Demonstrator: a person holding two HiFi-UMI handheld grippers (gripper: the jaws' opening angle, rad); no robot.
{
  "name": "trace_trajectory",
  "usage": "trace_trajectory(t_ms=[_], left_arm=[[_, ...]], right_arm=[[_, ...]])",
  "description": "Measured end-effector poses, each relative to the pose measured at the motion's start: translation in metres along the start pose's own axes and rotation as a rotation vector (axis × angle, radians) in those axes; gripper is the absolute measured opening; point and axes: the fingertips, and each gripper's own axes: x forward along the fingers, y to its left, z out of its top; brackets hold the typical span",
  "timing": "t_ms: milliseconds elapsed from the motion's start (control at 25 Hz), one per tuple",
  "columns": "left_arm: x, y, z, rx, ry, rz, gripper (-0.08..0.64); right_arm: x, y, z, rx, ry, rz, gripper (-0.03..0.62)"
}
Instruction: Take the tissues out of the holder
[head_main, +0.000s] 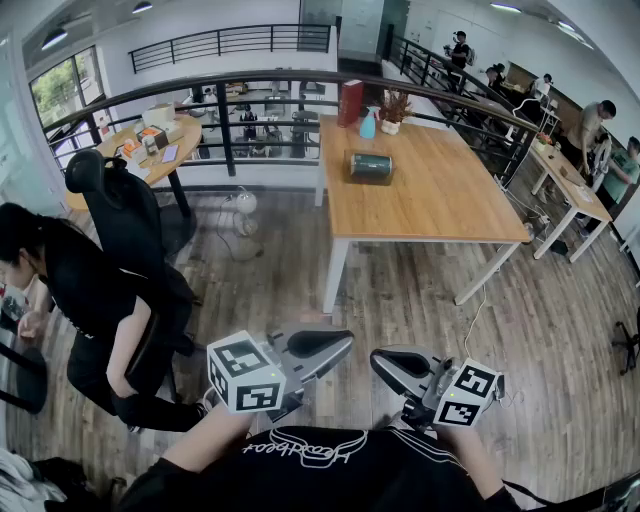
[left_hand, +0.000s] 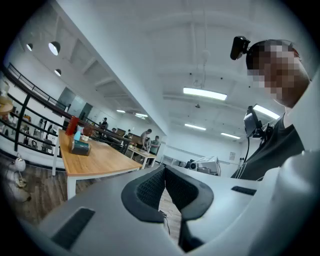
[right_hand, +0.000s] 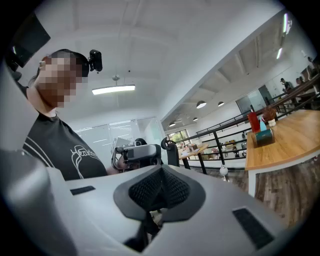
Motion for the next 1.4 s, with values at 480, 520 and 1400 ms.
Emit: trace_trajectory(t_ms=[480, 520, 1400], left_arm=[[0.016, 0.005, -0.004, -0.019, 0.017, 0.017, 0.013], [0.021, 0.007, -0.005, -0.02, 0.019, 0.02, 0.013], [0.262, 0.099, 0.016, -0.098, -0.007, 0.109, 0.012]], right_arm=[[-0.01, -0.02, 0.001, 0.02, -0.004, 0.0, 0.017], [-0.011, -0.025, 0.0, 0.026, -0.002, 0.002, 0.016], [-0.136, -0.248, 0.07, 0.108, -0.056, 0.032, 0.017]])
